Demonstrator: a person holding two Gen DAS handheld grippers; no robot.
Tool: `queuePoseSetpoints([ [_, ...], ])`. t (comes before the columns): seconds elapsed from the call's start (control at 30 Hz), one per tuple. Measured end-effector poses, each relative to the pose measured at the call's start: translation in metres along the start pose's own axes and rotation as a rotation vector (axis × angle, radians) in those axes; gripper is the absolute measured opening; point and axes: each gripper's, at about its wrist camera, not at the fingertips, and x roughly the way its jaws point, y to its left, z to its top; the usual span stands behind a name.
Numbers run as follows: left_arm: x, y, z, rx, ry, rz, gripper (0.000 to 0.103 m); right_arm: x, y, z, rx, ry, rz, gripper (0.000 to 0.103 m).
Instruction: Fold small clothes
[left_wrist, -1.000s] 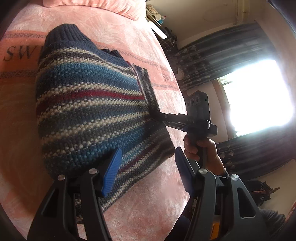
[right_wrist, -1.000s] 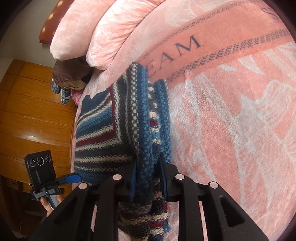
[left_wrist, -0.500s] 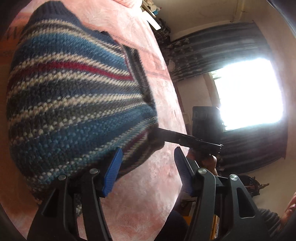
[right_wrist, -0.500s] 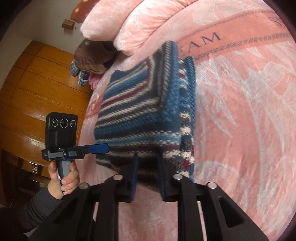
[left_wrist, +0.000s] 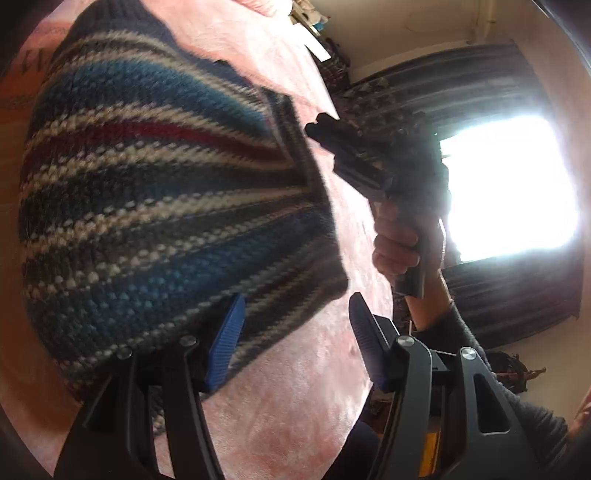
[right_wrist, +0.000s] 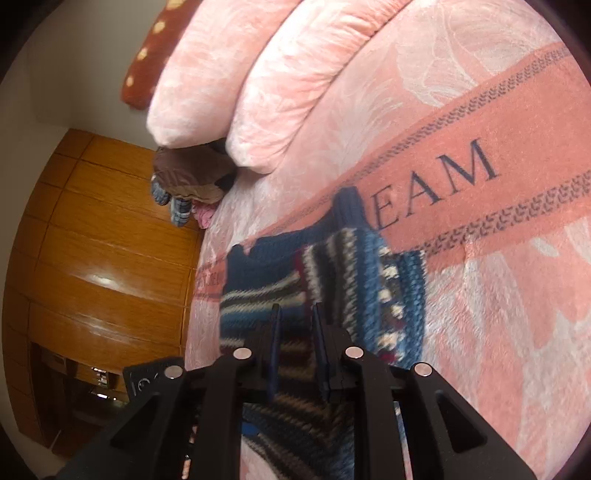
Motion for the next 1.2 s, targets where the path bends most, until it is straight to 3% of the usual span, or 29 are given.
queuePoseSetpoints([
  [0.03, 0.005, 0.011, 0.0, -0.041, 0.018, 0.012, 0.041, 0.01, -0.013, 0.004, 0.03, 0.011, -0.058, 0.004],
  [0.07, 0.005, 0.015, 0.001, -0.065, 0.033, -0.003, 0.041, 0.012, -0.025, 0.005, 0.031, 0.017, -0.096, 0.0],
  [0.13, -0.005, 0.005, 0.005, -0.05, 0.045, -0.069, 0.046, 0.007, -0.022, 0.007, 0.04, 0.007, -0.061, 0.0],
  [0.2, -0.033, -0.012, 0.018, 0.027, -0.016, -0.119, 0.055, -0.007, -0.007, 0.006, 0.004, -0.008, 0.028, 0.012],
  [0.23, -0.047, -0.017, 0.03, 0.054, -0.061, -0.129, 0.06, -0.011, 0.0, 0.007, -0.008, -0.006, 0.067, 0.012],
  [0.33, -0.068, -0.005, 0.075, 0.054, -0.148, -0.095, 0.061, -0.007, 0.006, 0.013, -0.013, 0.008, 0.077, 0.012],
  [0.4, -0.06, 0.017, 0.104, 0.003, -0.152, -0.011, 0.059, 0.007, -0.005, 0.016, 0.011, 0.041, 0.026, 0.012],
  [0.43, -0.052, 0.032, 0.114, -0.02, -0.138, 0.017, 0.048, 0.016, -0.013, 0.016, 0.019, 0.053, -0.026, 0.007],
  [0.47, -0.046, 0.044, 0.119, -0.04, -0.117, 0.042, 0.024, 0.021, -0.023, 0.015, 0.026, 0.059, -0.074, 0.0],
  [0.5, -0.042, 0.054, 0.122, -0.057, -0.107, 0.078, 0.008, 0.021, -0.029, 0.015, 0.036, 0.053, -0.069, 0.0],
  [0.53, -0.04, 0.061, 0.123, -0.069, -0.103, 0.113, 0.002, 0.017, -0.029, 0.015, 0.048, 0.044, -0.065, 0.0],
  [0.57, -0.043, 0.065, 0.123, -0.081, -0.105, 0.102, 0.001, 0.01, -0.024, 0.013, 0.044, 0.027, -0.065, 0.0],
  [0.6, -0.051, 0.062, 0.123, -0.086, -0.116, 0.108, 0.001, 0.001, -0.016, 0.007, 0.032, 0.019, -0.045, 0.007],
  [0.63, -0.061, 0.057, 0.12, -0.071, -0.136, 0.121, 0.009, -0.007, -0.007, -0.001, 0.02, 0.023, 0.003, 0.01],
  [0.67, -0.072, 0.046, 0.114, -0.036, -0.154, 0.118, 0.031, -0.014, 0.004, -0.013, -0.011, 0.037, 0.041, 0.011],
  [0.7, -0.08, 0.031, 0.105, 0.01, -0.164, 0.097, 0.036, -0.021, 0.014, -0.028, -0.053, 0.055, 0.059, 0.011],
  [0.77, -0.089, 0.011, 0.081, 0.073, -0.138, -0.003, 0.037, -0.027, 0.018, -0.056, -0.076, 0.089, 0.089, 0.011],
  [0.8, -0.082, 0.008, 0.075, 0.091, -0.116, -0.011, 0.037, -0.027, 0.014, -0.066, -0.076, 0.097, 0.074, 0.011],
  [0.83, -0.074, 0.009, 0.068, 0.091, -0.095, 0.019, 0.037, -0.026, 0.006, -0.073, -0.075, 0.09, 0.028, 0.009],
  [0.87, -0.062, 0.017, 0.064, 0.082, -0.075, 0.068, 0.031, -0.022, -0.006, -0.077, -0.048, 0.086, -0.011, 0.0],
  [0.9, -0.049, 0.025, 0.063, 0.065, -0.065, 0.095, 0.024, -0.019, -0.019, -0.08, -0.012, 0.089, -0.018, 0.0],
  [0.93, -0.041, 0.035, 0.063, 0.048, -0.058, 0.116, 0.0, -0.017, -0.025, -0.082, 0.003, 0.085, -0.017, 0.0],
  [0.97, -0.039, 0.042, 0.068, 0.022, -0.06, 0.138, 0.001, -0.022, -0.024, -0.083, 0.02, 0.078, -0.016, 0.0],
  [1.0, -0.044, 0.047, 0.068, -0.014, -0.072, 0.111, 0.002, -0.03, -0.016, -0.084, 0.02, 0.067, -0.008, 0.004],
  [1.03, -0.049, 0.044, 0.068, -0.023, -0.089, 0.105, 0.006, -0.04, -0.004, -0.088, -0.002, 0.056, 0.014, 0.007],
  [1.07, -0.056, 0.035, 0.064, -0.004, -0.105, 0.096, 0.029, -0.051, 0.004, -0.094, -0.025, 0.053, 0.048, 0.01],
  [1.1, -0.062, 0.025, 0.058, 0.025, -0.113, 0.067, 0.039, -0.057, 0.013, -0.102, -0.051, 0.063, 0.071, 0.011],
  [1.13, -0.064, 0.016, 0.051, 0.057, -0.114, 0.056, 0.046, -0.06, 0.017, -0.109, -0.074, 0.076, 0.067, 0.011],
  [1.2, -0.058, 0.011, 0.038, 0.091, -0.087, 0.087, 0.045, -0.053, 0.009, -0.122, -0.077, 0.115, 0.011, 0.01],
])
